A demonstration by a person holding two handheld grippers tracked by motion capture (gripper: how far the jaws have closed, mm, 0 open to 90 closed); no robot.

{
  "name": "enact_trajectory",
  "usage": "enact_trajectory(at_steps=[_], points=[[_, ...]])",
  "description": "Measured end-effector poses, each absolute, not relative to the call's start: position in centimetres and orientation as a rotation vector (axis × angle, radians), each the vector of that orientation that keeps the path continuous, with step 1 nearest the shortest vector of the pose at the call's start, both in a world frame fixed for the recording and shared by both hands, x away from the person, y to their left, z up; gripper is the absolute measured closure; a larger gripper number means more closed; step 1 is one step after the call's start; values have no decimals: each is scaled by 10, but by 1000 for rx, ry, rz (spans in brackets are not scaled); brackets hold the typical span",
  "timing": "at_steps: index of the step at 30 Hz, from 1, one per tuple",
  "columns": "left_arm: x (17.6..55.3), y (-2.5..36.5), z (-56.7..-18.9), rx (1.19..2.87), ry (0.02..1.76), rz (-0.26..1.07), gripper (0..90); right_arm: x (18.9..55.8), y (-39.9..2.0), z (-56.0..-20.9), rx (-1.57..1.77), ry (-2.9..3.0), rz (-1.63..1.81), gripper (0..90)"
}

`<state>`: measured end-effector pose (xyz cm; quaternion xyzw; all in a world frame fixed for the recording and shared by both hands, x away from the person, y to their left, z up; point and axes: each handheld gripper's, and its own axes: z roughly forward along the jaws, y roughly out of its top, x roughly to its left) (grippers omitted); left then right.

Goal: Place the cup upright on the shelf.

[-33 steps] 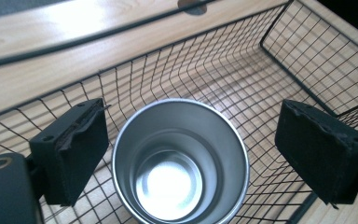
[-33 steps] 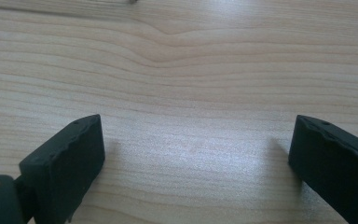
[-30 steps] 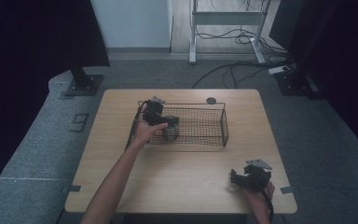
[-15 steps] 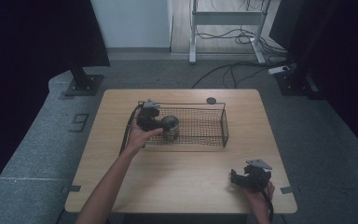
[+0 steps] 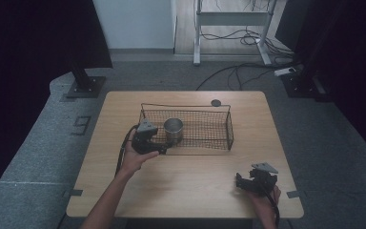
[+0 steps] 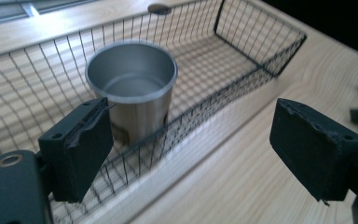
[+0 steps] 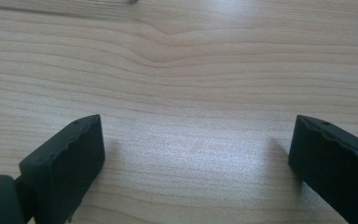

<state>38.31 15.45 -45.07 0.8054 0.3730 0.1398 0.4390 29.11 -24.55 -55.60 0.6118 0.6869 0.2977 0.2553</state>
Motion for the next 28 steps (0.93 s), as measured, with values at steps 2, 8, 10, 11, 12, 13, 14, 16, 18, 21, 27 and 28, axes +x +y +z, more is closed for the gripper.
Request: enact_trajectory(at_steps=[2, 8, 10, 11, 12, 13, 14, 16, 18, 21, 27, 28], points=[[374, 156, -457, 2014, 926, 356, 135, 291, -246, -556, 1661, 1867, 808, 34], [350, 169, -472, 2023, 944, 343, 138, 291, -246, -556, 1660, 1867, 808, 34], [345, 173, -477, 2026, 955, 342, 139, 291, -246, -556, 1660, 1866, 807, 34], [342, 176, -479, 2026, 960, 338, 139, 291, -245, -556, 1660, 1866, 807, 34], [339, 178, -482, 2027, 970, 341, 139, 291, -245, -556, 1660, 1866, 807, 34], [337, 180, -486, 2032, 980, 354, 139, 291, -245, -556, 1660, 1866, 807, 34], [334, 182, -490, 2033, 993, 358, 142, 291, -246, -556, 1660, 1867, 807, 34], [331, 187, -499, 2046, 1013, 335, 144, 291, -246, -556, 1660, 1867, 808, 34], [327, 189, -506, 2070, 1030, 351, 144, 291, -245, -556, 1660, 1866, 808, 33], [321, 192, -514, 2065, 1040, 338, 146, 291, -245, -556, 1660, 1866, 808, 33], [317, 188, -518, 2058, 1022, 331, 150, 291, -246, -556, 1661, 1865, 806, 34], [317, 187, -517, 2047, 1020, 320, 151, 291, -246, -556, 1661, 1865, 806, 35]])
